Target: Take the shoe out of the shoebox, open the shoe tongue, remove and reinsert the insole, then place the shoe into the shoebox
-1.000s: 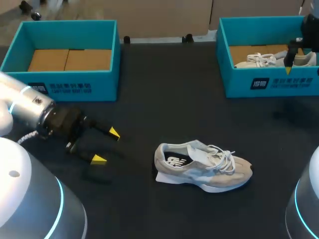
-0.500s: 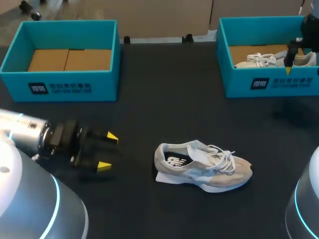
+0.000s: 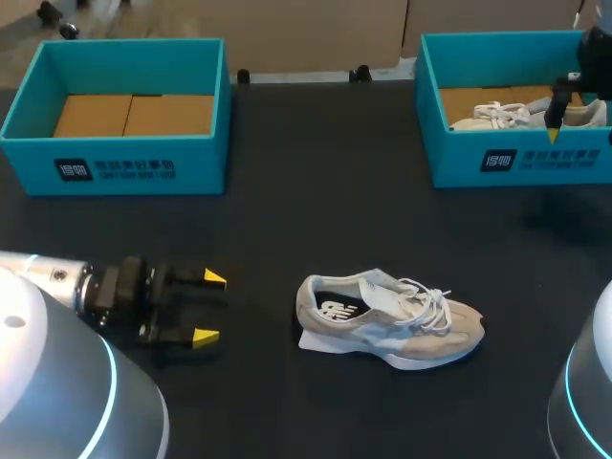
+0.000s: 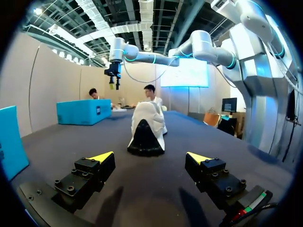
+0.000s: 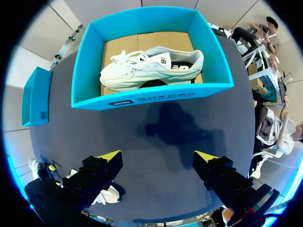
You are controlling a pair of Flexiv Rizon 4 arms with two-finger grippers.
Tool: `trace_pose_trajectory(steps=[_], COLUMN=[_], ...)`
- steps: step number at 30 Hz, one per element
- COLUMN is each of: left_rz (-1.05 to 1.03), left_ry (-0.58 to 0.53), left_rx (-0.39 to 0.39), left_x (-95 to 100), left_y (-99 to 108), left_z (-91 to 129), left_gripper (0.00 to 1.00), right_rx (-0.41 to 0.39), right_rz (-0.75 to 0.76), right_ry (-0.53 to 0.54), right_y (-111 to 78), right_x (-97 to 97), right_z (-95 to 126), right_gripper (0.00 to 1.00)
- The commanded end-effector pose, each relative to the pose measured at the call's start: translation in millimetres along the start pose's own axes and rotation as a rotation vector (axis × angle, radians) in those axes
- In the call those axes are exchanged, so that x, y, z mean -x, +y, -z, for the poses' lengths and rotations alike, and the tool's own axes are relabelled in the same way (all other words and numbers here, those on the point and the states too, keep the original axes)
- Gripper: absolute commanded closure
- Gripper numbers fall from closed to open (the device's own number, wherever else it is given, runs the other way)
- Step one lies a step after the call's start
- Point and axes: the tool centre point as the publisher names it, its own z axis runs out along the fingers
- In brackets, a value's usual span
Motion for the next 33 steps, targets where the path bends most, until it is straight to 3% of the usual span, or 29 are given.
trace_pose_trajectory(steps=[1, 21, 33], left_rz=[-0.009, 0.047, 0.057], left_ry=[-0.062, -0.02, 0.006], left_rx=[0.011, 0.051, 0.069], left_x=[-7.0, 15.5, 16.8], left_y=[-3, -7, 1], left_z=[-10, -66, -98], left_gripper=[0.0, 0.0, 0.0], right_rx=[0.002, 0.002, 0.002], right_rz=[0.0, 0.0, 0.0], right_ry=[0.001, 0.001, 0.001], right_y=[-0.6, -0.6, -0.6], right_x=[0.2, 0.2, 0.2], right_z=[0, 0, 0], right_gripper=[0.0, 0.0, 0.0])
